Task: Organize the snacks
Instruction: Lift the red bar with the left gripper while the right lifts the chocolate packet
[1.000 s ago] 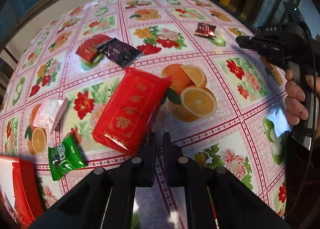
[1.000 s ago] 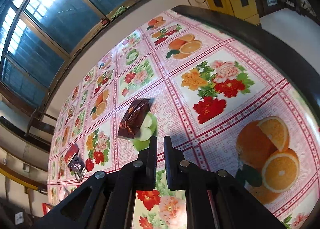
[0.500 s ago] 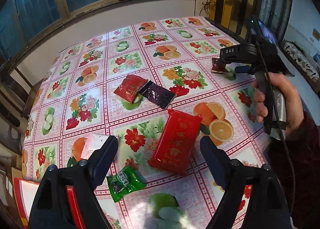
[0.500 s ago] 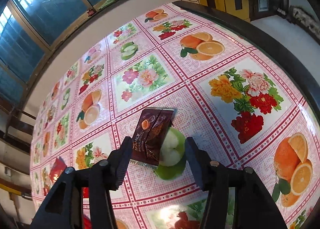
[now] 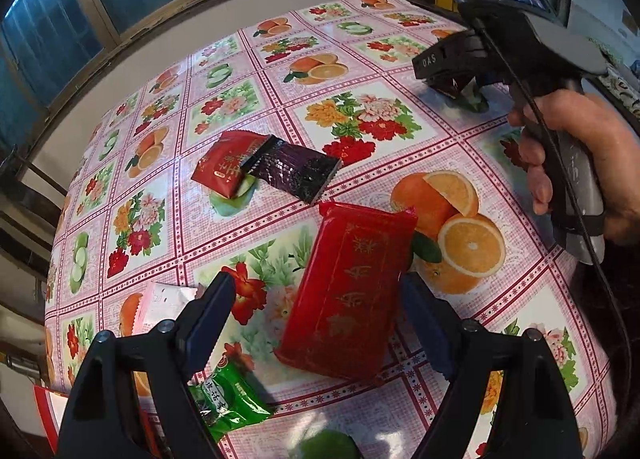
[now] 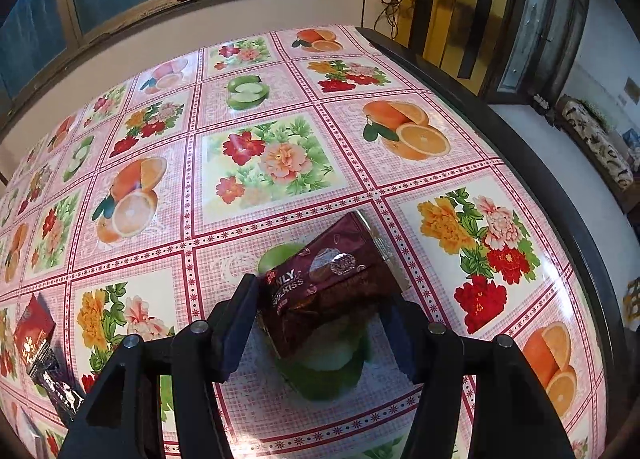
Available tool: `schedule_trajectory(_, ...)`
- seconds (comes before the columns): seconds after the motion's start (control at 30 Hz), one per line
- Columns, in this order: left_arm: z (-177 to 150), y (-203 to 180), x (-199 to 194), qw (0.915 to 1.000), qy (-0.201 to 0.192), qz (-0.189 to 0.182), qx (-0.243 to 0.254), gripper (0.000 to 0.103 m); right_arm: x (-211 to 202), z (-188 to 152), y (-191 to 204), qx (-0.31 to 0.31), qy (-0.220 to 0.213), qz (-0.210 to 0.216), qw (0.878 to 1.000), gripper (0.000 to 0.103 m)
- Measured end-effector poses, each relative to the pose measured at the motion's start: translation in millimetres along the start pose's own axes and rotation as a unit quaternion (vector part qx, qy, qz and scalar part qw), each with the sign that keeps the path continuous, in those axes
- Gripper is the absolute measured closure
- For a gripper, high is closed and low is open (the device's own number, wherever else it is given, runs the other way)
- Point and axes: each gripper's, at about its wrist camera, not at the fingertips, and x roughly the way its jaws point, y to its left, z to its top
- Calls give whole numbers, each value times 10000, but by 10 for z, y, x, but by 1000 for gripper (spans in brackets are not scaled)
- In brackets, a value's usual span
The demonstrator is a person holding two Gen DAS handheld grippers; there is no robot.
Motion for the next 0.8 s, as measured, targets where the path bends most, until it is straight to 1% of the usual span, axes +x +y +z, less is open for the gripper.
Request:
schedule_trajectory(0.1, -17, -30, 92, 9999, 117, -43, -30, 19, 1, 3, 18, -141, -39, -75, 9999, 46)
schedule_trajectory(0.17, -13, -22, 108, 9998, 99, -109, -151, 21, -5, 2, 42, -223, -61, -81, 9997, 50)
schedule_trajectory(0.2, -8, -20, 110, 9996, 83, -179, -194, 24, -7, 5, 41, -236, -53, -22, 9997, 55)
schedule_trajectory(0.23, -7, -23, 109, 9993, 76, -278, -219, 31, -11, 5, 43, -237, -47, 16, 9997, 61)
schedule_trajectory(0.27, -6, -30, 106, 9990, 72, -365, -243, 38, -17, 6, 34, -244, -47, 10, 9997, 64)
schedule_trajectory(0.3, -8, -41, 101, 9988, 65, -413, -267, 40, -18, 4, 36, -250, -47, 2, 9997, 68)
schedule_trajectory(0.37, -21, -72, 84, 9987, 44, -404, -302, 46, -26, 2, 18, -252, -16, 33, 9997, 71)
schedule_trajectory(0.43, -23, -76, 79, 9983, 73, -442, -385, 49, -35, -2, 2, -261, 19, 48, 9996, 80)
schedule_trajectory(0.53, -46, -35, 82, 9953, 186, -645, -691, 54, -66, -33, -38, -286, 93, 50, 9995, 80)
schedule_trajectory(0.57, -60, -34, 75, 9948, 187, -655, -754, 55, -87, -57, -54, -302, 119, 50, 9995, 80)
schedule_trajectory(0.63, -76, -70, 57, 9951, 188, -597, -769, 55, -126, -113, -80, -347, 149, 67, 9993, 80)
schedule_trajectory(0.8, -126, -175, -4, 9946, 211, -610, -808, 56, -294, -355, -171, -543, 170, 139, 9983, 82)
